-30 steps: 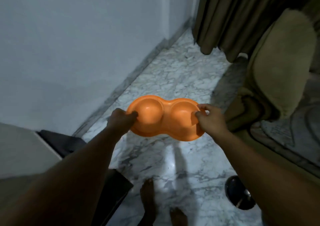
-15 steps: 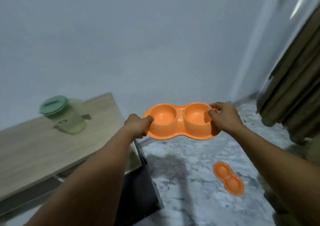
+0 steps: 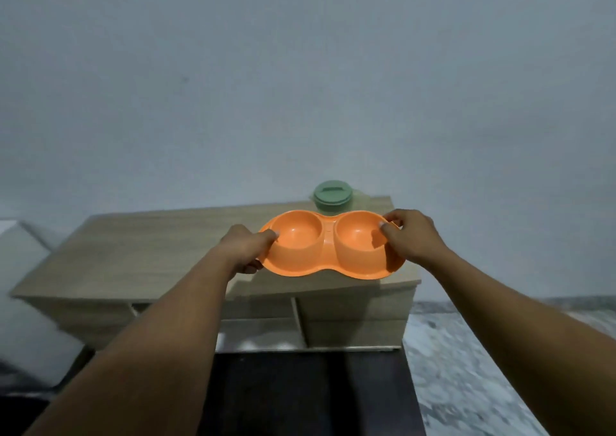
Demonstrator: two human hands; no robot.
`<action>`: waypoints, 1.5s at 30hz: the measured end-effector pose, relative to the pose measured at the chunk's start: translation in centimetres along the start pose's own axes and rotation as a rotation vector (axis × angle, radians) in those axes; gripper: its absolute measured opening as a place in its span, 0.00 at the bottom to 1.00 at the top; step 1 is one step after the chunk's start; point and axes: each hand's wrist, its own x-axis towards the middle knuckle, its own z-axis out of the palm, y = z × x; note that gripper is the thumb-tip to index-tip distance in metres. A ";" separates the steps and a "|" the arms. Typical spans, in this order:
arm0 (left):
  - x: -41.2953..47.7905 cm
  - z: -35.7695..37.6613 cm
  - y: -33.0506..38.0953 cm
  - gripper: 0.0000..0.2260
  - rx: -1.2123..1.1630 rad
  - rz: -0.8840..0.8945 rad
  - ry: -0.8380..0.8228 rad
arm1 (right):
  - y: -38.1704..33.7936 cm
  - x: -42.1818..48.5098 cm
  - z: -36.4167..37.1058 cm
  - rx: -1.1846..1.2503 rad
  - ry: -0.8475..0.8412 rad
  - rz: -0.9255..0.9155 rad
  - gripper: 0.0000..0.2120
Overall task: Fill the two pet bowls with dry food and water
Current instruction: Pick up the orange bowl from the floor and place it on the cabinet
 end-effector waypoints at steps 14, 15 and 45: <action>9.4 -14.6 -17.2 0.18 -0.063 -0.179 0.140 | -12.3 3.8 21.0 -0.040 -0.246 -0.040 0.18; 10.2 -14.5 -17.7 0.18 -0.068 -0.175 0.141 | -12.3 4.5 21.7 -0.044 -0.250 -0.034 0.18; 33.4 -12.5 -22.5 0.16 0.244 -0.122 -0.048 | -9.8 19.0 37.4 -0.222 -0.248 0.199 0.23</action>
